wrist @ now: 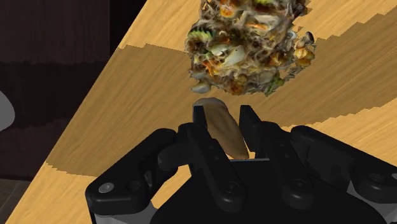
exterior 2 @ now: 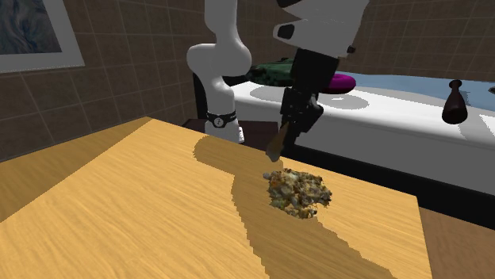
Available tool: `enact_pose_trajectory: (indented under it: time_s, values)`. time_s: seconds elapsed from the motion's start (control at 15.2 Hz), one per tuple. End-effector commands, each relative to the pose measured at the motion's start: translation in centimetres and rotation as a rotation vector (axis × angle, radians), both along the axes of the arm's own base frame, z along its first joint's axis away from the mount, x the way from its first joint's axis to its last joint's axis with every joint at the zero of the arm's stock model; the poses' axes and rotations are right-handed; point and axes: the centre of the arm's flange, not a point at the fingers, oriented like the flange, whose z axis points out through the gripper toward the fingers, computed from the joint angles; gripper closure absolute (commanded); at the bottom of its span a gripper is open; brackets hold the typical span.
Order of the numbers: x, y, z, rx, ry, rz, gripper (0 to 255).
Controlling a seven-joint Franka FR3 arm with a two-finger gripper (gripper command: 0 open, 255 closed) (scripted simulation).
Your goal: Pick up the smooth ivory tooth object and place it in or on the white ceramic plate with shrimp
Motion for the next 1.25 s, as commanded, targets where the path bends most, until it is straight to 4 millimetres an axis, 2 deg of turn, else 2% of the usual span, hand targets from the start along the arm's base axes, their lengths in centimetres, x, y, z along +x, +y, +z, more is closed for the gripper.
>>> enact_pose_trajectory:
  time_s: [0.0,0.13,1.06,1.19]
  values:
    - [2.1,2.1,-0.2,0.004,-0.003,-0.002,255]
    - [3.4,3.8,-0.1,0.004,-0.004,-0.002,255]
    - [3.4,3.8,-7.6,0.004,-0.003,-0.002,255]
    - [3.4,3.8,-7.6,0.004,-0.003,-0.002,255]
